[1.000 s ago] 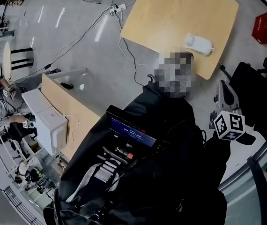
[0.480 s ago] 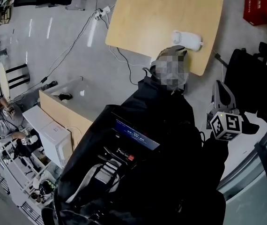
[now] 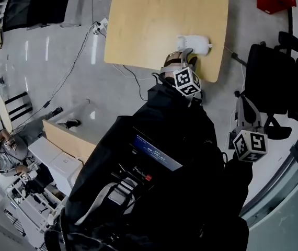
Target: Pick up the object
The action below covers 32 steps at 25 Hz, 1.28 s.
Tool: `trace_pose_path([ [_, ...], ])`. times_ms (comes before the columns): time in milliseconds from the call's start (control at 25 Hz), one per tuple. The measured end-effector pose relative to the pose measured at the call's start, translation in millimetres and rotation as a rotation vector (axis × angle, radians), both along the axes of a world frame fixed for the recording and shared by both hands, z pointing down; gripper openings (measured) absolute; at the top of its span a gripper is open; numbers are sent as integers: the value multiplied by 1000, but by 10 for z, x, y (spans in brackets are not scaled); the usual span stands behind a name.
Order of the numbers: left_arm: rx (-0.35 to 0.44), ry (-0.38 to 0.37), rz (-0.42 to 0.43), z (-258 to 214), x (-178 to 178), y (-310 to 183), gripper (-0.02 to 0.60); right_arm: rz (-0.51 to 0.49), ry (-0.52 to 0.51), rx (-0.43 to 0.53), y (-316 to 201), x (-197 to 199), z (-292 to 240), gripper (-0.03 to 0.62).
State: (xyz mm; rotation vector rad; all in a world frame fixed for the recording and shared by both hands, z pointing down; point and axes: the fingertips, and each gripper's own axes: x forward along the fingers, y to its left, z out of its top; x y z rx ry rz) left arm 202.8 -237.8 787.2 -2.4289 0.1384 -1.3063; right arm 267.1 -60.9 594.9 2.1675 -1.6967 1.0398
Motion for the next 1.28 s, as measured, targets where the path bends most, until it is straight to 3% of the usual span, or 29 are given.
trace_pose_path([
  [440, 95, -17, 3, 292, 154, -82, 166, 55, -16, -30, 205, 35, 140, 5],
  [760, 159, 25, -45, 276, 217, -145, 165, 73, -2, -44, 312, 70, 154, 5],
  [1280, 96, 114, -155, -14, 53, -170, 118, 35, 4, -13, 247, -36, 105, 5],
])
